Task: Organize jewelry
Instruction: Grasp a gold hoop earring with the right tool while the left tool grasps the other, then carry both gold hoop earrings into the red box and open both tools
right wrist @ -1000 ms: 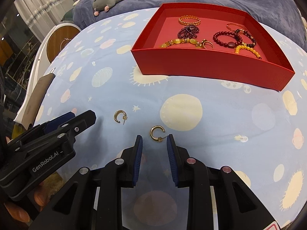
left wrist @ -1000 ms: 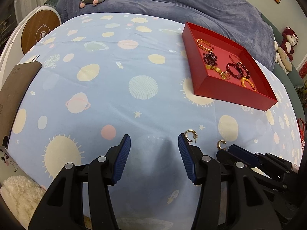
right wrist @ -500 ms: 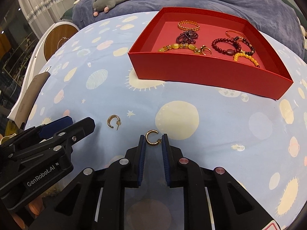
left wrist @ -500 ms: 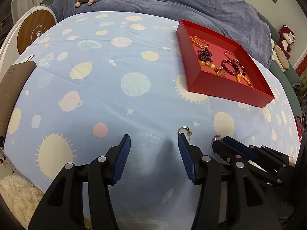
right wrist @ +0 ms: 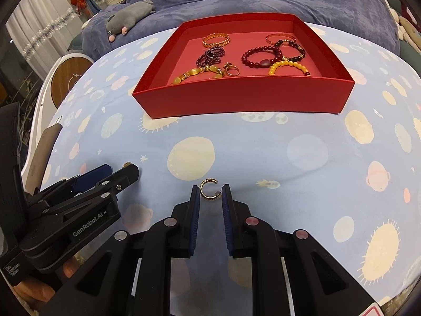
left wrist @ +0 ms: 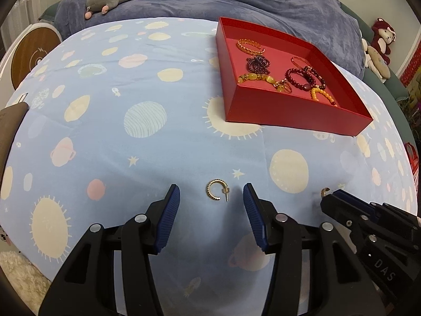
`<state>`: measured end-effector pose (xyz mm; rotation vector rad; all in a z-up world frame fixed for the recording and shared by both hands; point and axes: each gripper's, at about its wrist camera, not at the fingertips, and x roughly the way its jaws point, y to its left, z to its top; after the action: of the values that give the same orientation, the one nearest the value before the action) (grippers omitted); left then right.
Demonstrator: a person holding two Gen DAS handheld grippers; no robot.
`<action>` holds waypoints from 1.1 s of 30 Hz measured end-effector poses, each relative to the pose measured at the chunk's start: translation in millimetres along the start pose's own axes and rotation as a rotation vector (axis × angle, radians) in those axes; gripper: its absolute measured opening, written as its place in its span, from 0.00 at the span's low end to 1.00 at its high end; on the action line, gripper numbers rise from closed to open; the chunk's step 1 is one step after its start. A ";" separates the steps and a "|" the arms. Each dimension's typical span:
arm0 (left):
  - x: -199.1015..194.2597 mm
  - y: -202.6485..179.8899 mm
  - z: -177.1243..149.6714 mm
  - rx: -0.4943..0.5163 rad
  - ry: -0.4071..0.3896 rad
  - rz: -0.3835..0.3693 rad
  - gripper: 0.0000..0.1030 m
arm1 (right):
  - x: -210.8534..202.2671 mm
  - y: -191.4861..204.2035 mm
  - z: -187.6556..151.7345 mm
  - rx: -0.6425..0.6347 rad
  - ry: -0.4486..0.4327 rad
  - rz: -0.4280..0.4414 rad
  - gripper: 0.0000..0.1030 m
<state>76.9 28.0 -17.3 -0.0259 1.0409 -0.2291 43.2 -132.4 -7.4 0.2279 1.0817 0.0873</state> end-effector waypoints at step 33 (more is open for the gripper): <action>-41.4 -25.6 25.8 0.007 -0.066 -0.090 0.17 | -53.0 -15.5 23.6 0.037 -0.127 0.040 0.15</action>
<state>74.4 9.1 34.3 -0.0738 0.9746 -0.3112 38.6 -160.4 45.5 0.2846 0.9526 0.0879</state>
